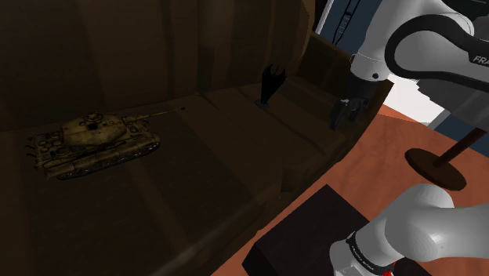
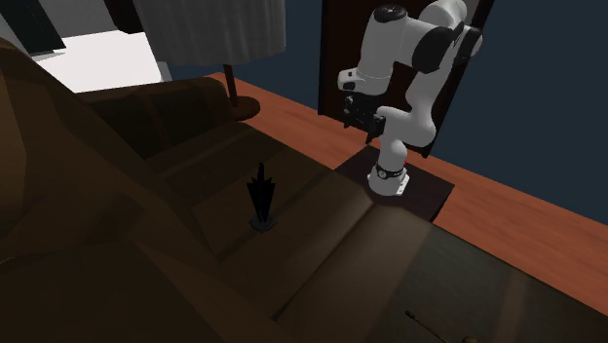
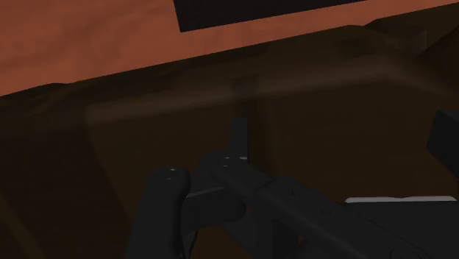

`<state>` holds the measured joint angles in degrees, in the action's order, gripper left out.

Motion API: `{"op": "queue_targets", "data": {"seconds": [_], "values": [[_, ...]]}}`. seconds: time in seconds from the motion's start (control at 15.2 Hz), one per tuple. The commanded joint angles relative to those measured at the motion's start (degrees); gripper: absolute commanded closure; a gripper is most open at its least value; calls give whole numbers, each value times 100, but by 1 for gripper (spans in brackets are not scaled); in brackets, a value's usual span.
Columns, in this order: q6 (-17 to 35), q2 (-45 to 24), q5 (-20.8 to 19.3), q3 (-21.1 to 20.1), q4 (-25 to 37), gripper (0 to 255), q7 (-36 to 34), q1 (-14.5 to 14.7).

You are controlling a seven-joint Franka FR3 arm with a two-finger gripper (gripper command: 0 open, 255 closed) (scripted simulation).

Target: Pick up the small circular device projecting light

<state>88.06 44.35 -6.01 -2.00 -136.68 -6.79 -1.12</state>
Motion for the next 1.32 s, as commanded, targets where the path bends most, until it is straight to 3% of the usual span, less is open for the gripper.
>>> {"op": "queue_targets", "data": {"seconds": [0.0, 0.59, 1.25], "values": [[0, 0, 0, 0, 0, 0, 0, 0], [559, -1824, -126, 605, 1575, 0, 1321, 146], [483, -3982, 289, 1004, 4066, 0, 2808, 271]]}}
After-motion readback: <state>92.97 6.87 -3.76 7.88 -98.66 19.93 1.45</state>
